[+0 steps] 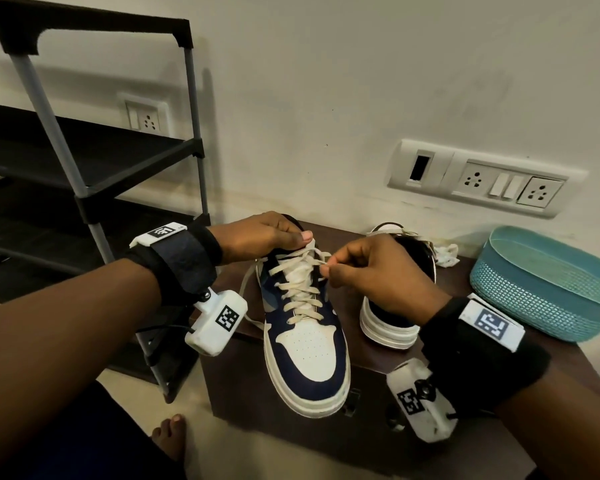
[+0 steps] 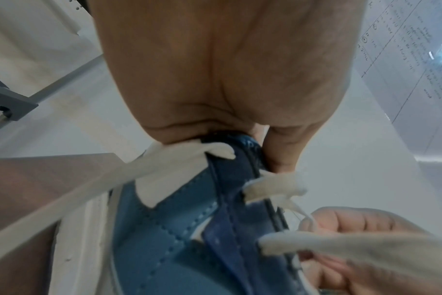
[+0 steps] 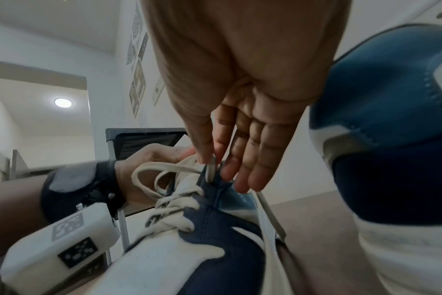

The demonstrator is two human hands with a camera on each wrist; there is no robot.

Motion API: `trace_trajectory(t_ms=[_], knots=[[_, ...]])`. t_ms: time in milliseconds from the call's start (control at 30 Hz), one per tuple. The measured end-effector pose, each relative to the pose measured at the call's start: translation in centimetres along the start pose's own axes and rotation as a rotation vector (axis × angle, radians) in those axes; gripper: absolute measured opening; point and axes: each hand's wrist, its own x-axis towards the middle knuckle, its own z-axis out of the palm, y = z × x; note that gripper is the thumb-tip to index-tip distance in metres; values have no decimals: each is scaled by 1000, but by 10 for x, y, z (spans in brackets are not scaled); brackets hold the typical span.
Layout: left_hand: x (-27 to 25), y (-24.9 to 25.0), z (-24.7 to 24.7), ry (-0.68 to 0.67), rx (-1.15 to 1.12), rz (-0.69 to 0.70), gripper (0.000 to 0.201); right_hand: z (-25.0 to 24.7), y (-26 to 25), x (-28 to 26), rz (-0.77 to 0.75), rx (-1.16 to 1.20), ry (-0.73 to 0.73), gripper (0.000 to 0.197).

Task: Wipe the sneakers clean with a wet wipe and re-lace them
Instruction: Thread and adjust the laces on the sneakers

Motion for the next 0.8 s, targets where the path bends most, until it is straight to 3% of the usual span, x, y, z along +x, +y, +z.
trace_trajectory(t_ms=[133,233,400,633,800], knots=[[-1,0,0,-8,5,-9,70,1,-7,1,136,302,-49,23],[0,-2,-1,-19,7,1,70,-1,-8,0,206,419,-97,25],[1,-5,-2,-23,-10,4,65,-4,-8,-1,208,399,-125,28],[0,-3,-1,-31,19,3,72,14,-1,1,164,262,78,19],[-2,0,-1,-20,51,-12,75,11,-4,6,134,259,127,6]])
